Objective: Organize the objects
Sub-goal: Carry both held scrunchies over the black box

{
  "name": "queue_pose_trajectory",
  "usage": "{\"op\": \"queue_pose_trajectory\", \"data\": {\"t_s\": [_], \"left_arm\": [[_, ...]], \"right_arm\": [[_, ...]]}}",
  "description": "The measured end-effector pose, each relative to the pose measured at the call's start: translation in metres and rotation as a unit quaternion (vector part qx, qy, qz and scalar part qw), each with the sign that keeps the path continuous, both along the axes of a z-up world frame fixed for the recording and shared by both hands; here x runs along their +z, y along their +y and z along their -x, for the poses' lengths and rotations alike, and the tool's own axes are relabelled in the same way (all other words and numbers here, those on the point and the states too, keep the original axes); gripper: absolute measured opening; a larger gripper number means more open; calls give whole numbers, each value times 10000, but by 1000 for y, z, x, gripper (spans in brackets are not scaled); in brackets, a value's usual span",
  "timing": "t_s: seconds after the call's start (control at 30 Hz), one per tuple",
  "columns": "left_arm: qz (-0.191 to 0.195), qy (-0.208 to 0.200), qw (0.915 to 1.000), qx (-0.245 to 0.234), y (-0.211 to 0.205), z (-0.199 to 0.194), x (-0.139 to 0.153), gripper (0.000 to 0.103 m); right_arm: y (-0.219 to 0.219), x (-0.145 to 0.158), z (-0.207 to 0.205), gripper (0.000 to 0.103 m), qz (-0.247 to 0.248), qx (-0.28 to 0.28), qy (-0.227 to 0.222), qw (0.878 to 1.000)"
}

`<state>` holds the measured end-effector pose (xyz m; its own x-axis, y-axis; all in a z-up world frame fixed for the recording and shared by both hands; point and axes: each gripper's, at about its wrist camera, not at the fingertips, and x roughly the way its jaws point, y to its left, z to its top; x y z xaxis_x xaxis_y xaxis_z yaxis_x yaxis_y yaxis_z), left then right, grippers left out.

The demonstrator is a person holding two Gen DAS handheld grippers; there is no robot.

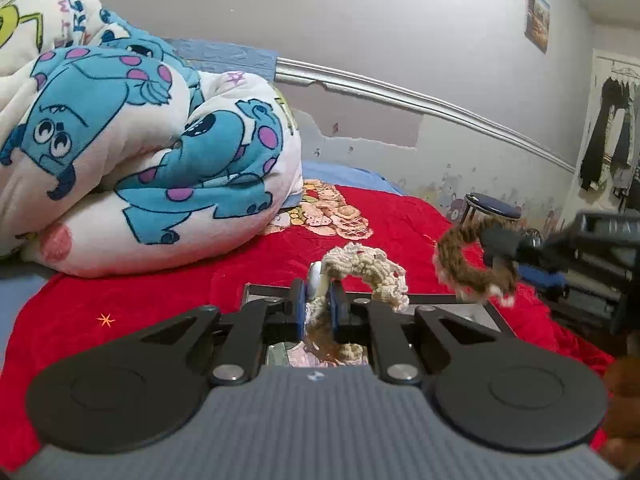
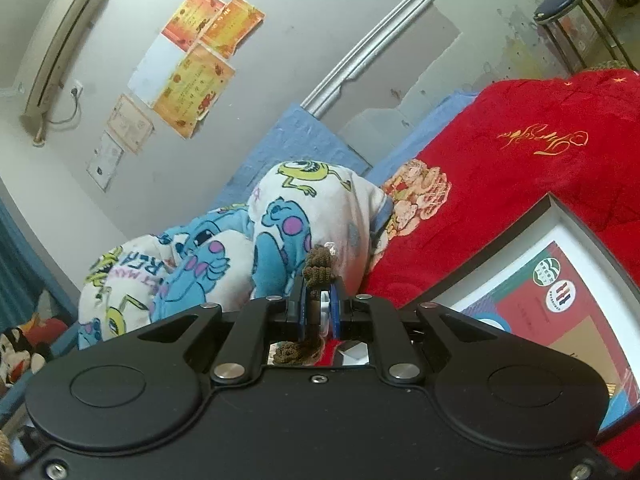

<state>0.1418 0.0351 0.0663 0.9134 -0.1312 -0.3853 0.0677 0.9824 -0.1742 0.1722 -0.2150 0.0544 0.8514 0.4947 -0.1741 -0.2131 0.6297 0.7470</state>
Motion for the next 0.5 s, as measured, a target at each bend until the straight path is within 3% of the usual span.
{"op": "queue_pose_trajectory", "data": {"t_s": [0.43,0.5], "left_arm": [[-25,203,9997,-134,2,-18,-12,16],[-164,272,9994,-163,1,-23,-12,16]], "right_arm": [[12,-25,-12,12,188,87,389,9990],[11,-26,-13,12,188,96,429,9989]]}}
